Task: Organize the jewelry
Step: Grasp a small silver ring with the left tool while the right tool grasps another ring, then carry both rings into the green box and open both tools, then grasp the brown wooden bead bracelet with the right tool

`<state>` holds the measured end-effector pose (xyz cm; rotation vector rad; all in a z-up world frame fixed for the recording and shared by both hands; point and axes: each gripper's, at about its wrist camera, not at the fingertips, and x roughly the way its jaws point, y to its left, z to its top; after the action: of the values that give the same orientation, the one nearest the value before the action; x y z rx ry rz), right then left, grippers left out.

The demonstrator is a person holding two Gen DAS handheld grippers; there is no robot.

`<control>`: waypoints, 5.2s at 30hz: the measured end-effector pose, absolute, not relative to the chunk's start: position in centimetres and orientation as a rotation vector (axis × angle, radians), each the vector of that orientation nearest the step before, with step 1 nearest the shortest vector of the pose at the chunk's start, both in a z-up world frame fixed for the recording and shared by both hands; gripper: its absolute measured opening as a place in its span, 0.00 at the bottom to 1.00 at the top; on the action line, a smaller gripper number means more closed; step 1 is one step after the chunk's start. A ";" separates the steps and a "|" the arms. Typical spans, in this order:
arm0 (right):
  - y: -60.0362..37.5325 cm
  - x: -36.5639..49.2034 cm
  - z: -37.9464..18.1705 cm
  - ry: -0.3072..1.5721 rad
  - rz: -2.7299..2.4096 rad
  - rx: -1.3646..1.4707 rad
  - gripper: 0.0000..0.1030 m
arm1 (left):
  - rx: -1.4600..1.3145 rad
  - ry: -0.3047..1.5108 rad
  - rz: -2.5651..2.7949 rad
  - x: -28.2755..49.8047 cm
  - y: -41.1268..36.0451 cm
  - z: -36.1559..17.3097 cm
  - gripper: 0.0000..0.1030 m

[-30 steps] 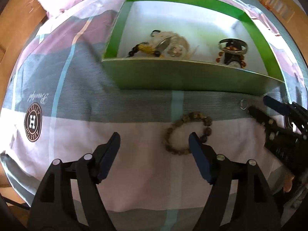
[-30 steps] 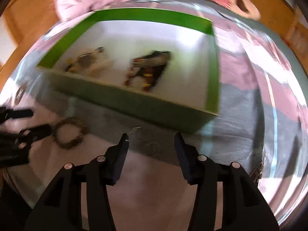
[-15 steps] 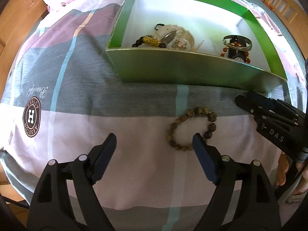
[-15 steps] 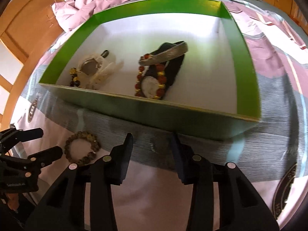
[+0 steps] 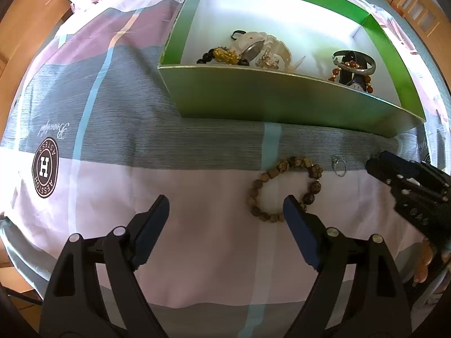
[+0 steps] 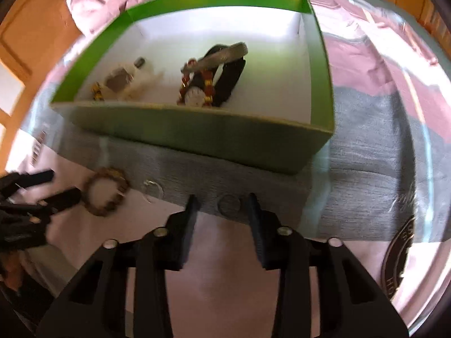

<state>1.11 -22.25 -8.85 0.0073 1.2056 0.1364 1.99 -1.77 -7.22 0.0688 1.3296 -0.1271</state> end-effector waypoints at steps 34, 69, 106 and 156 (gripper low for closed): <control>-25.8 -2.5 -7.5 1.209 0.129 0.005 0.18 | 0.269 1.145 -0.355 2.6 -12.5 -8.9 0.17; -22.6 -1.4 -6.8 1.182 0.200 -0.012 0.18 | 0.170 1.211 -0.279 4.0 -8.6 -8.8 0.09; -23.2 -1.1 1.7 0.943 0.276 0.036 0.18 | 0.013 1.031 -0.343 4.0 -5.0 1.8 0.04; -14.2 -0.9 -8.4 1.140 0.348 -0.158 0.36 | 0.131 1.252 -0.176 0.5 -1.0 -8.9 0.46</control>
<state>-0.85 -14.20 -8.43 -0.1578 1.1396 0.3475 0.54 -0.97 -8.95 0.1309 1.2517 -0.1757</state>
